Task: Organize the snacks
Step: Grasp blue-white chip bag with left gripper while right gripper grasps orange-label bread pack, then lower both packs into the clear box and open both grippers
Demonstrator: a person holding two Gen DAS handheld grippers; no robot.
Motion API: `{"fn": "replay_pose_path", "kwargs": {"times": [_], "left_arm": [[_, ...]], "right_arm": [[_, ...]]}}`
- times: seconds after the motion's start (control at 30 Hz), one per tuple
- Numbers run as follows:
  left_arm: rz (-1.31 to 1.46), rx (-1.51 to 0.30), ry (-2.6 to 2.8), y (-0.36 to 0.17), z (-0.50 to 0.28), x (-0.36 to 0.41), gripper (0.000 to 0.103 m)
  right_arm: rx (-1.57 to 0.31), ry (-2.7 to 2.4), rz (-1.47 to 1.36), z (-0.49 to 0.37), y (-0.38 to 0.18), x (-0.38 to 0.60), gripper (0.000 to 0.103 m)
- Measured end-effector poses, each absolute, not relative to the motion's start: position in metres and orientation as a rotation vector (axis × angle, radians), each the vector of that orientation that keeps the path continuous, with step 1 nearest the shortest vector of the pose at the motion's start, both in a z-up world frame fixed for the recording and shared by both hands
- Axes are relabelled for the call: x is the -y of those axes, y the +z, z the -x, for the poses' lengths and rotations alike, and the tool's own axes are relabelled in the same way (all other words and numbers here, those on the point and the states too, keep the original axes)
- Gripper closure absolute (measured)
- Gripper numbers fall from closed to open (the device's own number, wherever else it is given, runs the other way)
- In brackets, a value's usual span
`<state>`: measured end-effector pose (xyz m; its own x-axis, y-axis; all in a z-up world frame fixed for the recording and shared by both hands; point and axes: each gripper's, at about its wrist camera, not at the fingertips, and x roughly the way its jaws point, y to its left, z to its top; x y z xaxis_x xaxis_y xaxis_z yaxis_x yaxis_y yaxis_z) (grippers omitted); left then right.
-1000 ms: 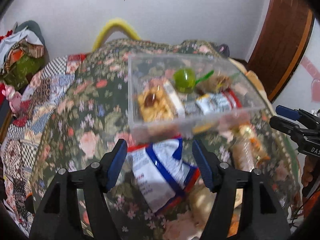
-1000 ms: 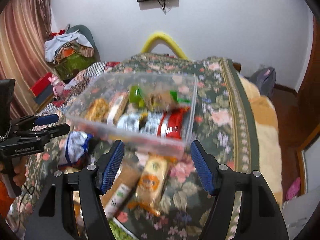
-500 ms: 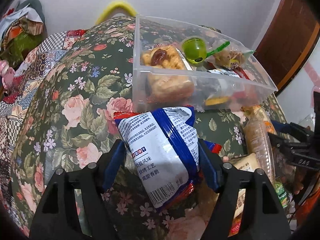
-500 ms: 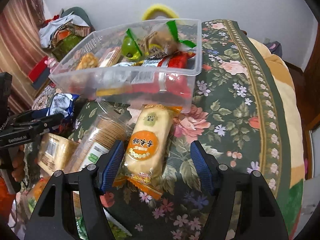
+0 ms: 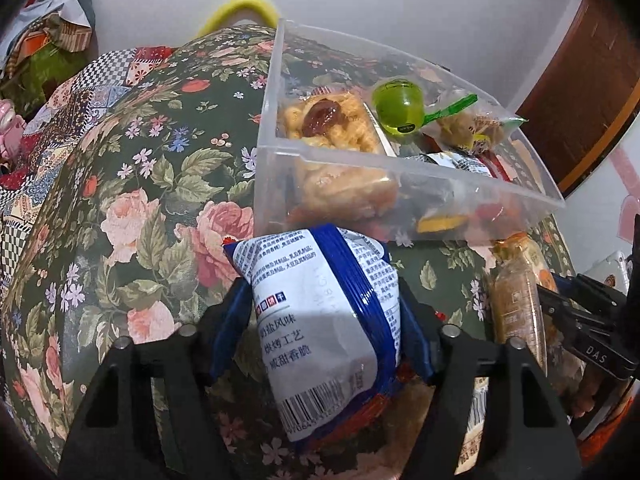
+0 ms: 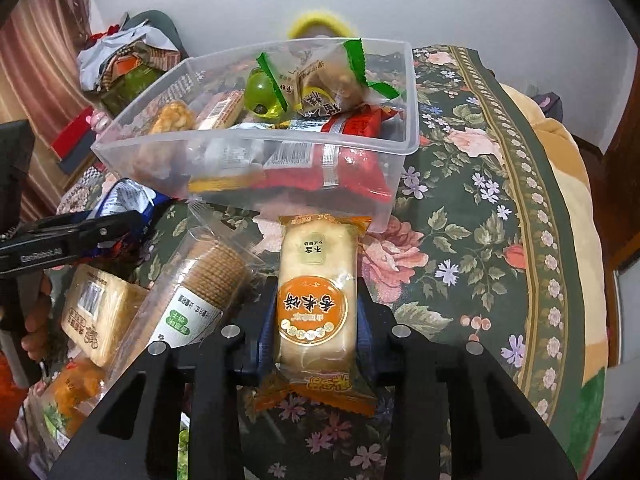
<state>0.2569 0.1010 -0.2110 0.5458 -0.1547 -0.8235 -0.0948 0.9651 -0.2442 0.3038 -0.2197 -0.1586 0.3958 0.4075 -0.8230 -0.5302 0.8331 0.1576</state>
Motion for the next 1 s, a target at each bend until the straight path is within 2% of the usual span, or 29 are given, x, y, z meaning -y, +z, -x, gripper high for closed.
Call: {"fn": "replay_pose_path", "kwargs": {"times": [0.1,0.2,0.57,1.0], "left_arm": [[0.260,-0.987,-0.041,-0.207,-0.252,-0.102,0.049],[0.246,-0.984,-0.074,-0.202,-0.242,-0.101,0.054],[0.134,-0.862,-0.044,-0.151,-0.204,-0.098,0.055],[0.125,-0.713,-0.039,-0.090,-0.219,-0.095,0.055]], "right_arm": [[-0.979,0.594,0.136,-0.300,-0.155,0.222,0.071],[-0.958,0.590,0.139,-0.296,-0.149,0.225,0.071],[-0.860,0.570,0.116,-0.286,-0.113,0.238,0.071],[-0.729,0.633,0.098,-0.295,-0.071,0.203,0.071]]}}
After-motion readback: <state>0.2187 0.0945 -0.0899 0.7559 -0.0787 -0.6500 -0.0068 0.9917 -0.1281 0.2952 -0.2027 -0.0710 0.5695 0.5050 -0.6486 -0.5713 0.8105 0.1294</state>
